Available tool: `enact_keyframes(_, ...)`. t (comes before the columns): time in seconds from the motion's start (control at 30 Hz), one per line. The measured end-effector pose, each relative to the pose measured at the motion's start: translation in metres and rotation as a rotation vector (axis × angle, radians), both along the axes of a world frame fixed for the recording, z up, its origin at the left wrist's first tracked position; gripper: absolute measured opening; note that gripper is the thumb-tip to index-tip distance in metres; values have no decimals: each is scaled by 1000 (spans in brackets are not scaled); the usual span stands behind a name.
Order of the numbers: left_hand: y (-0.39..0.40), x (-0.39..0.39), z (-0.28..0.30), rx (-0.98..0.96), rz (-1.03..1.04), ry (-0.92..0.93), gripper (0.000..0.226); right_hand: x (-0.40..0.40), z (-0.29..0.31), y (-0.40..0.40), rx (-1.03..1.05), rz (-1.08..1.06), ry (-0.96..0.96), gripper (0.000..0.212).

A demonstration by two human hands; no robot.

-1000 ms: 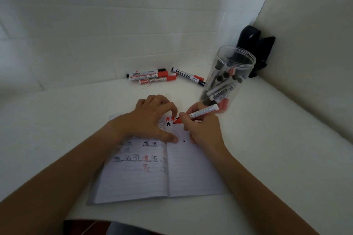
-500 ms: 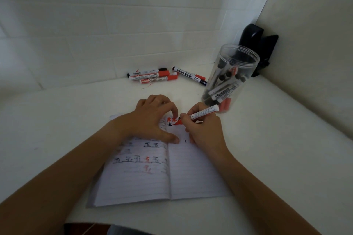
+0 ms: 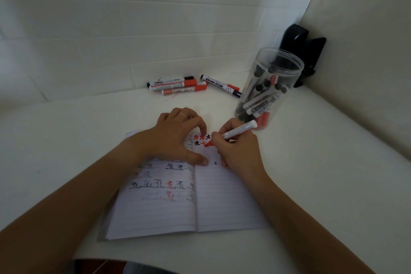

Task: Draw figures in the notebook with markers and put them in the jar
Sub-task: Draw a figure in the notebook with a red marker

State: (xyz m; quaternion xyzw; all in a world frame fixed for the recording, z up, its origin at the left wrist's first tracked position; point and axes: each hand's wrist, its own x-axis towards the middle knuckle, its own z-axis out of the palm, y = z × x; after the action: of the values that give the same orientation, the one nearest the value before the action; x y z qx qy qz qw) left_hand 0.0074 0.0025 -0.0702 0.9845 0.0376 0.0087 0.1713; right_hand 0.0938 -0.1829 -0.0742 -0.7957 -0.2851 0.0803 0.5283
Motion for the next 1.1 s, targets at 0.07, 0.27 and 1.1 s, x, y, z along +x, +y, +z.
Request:
enact_keyframes(0.07, 1, 0, -1, 1, 1, 0, 74, 0, 0, -1, 1, 2, 0, 16)
enact_keyframes(0.27, 0, 0, -1, 2, 5, -3, 75, -2, 3, 2, 1, 35, -11, 19)
enact_keyframes(1.1, 11, 3, 6, -114, 31, -187, 41, 0, 5, -1, 32, 58, 84, 20)
